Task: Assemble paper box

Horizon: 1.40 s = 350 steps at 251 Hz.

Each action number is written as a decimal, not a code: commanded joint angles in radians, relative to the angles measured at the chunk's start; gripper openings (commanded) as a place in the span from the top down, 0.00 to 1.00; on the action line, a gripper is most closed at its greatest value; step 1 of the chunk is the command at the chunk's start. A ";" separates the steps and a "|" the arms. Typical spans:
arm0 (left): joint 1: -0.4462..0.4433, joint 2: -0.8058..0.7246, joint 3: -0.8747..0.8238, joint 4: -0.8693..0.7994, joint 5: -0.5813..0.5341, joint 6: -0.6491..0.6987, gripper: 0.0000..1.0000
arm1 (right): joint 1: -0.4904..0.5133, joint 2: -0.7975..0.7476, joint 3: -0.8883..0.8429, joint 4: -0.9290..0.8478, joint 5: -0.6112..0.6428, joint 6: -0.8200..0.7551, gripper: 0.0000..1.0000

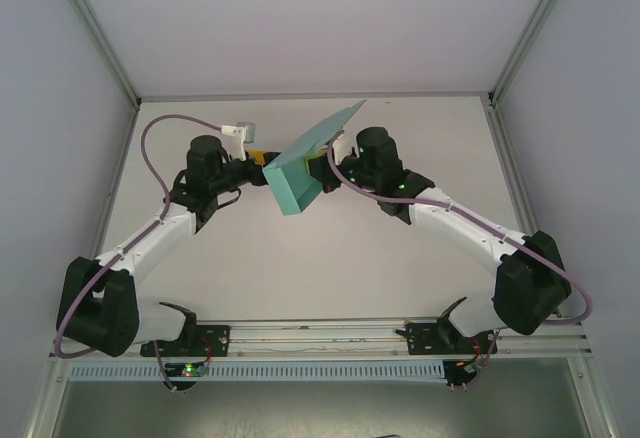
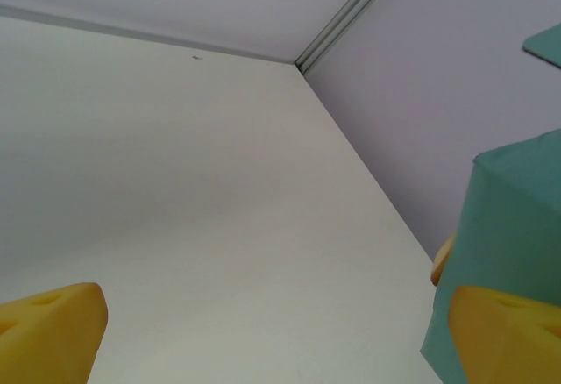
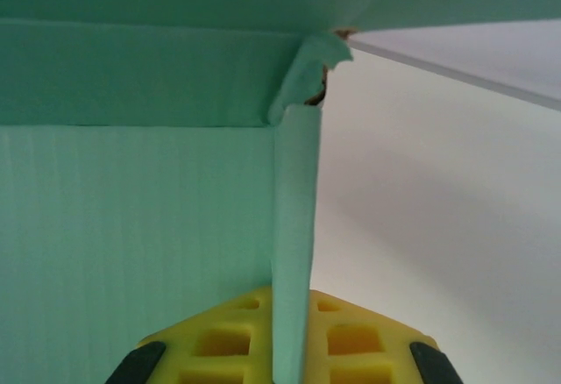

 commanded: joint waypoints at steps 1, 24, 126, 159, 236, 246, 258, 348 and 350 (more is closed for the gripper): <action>-0.009 0.011 0.071 0.099 0.116 0.012 0.00 | 0.067 0.069 0.069 -0.107 0.125 -0.086 1.00; -0.014 0.030 0.086 0.100 0.133 0.011 0.00 | 0.079 0.111 0.094 -0.117 0.181 -0.058 1.00; -0.044 0.068 0.145 0.088 0.144 0.027 0.00 | 0.155 0.330 0.355 -0.405 0.693 0.089 1.00; -0.048 0.083 0.158 0.071 0.147 0.038 0.00 | 0.161 0.357 0.381 -0.397 0.714 0.153 0.99; -0.055 0.047 0.152 -0.033 0.030 0.076 0.00 | 0.138 0.330 0.374 -0.350 0.736 0.208 1.00; -0.055 0.031 0.153 -0.110 -0.057 0.086 0.00 | 0.125 0.297 0.336 -0.318 0.718 0.204 1.00; -0.055 0.015 0.155 -0.217 -0.181 0.099 0.00 | 0.113 0.258 0.296 -0.295 0.708 0.202 1.00; -0.025 -0.123 0.017 -0.682 -0.858 0.014 0.00 | 0.078 0.146 0.132 -0.387 0.724 0.217 1.00; -0.026 -0.126 0.015 -0.687 -0.865 0.012 0.00 | 0.078 0.148 0.131 -0.390 0.725 0.220 1.00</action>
